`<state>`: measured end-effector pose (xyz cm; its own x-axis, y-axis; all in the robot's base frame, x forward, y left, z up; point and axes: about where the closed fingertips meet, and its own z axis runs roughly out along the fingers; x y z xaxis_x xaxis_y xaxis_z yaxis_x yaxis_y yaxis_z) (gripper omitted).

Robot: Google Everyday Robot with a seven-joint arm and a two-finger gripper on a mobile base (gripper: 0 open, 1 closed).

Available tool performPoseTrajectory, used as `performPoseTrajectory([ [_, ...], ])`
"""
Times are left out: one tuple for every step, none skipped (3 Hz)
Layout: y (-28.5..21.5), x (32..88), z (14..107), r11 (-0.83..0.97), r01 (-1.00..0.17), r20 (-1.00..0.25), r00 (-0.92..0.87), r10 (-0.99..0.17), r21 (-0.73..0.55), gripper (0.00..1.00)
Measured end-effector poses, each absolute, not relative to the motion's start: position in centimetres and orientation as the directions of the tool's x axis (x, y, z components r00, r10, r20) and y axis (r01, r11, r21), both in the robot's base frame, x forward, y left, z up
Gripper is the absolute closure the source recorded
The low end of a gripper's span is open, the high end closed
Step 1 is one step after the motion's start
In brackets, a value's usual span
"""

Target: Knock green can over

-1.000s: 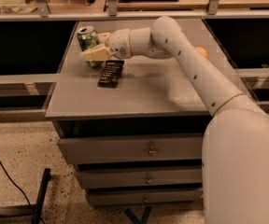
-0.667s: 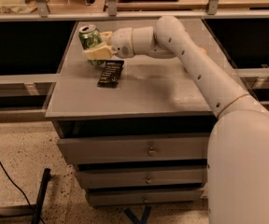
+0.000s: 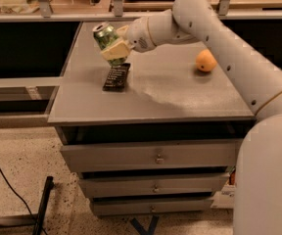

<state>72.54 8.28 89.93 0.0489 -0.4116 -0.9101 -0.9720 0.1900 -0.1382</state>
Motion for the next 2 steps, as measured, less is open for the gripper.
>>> performPoseTrajectory([
  [5.8, 71.6, 89.8, 0.186, -0.972, -0.813, 0.01, -0.582, -0.144, 1.0],
  [2.9, 70.3, 88.9, 0.172, -0.975, -0.67, -0.034, -0.741, -0.141, 1.0],
])
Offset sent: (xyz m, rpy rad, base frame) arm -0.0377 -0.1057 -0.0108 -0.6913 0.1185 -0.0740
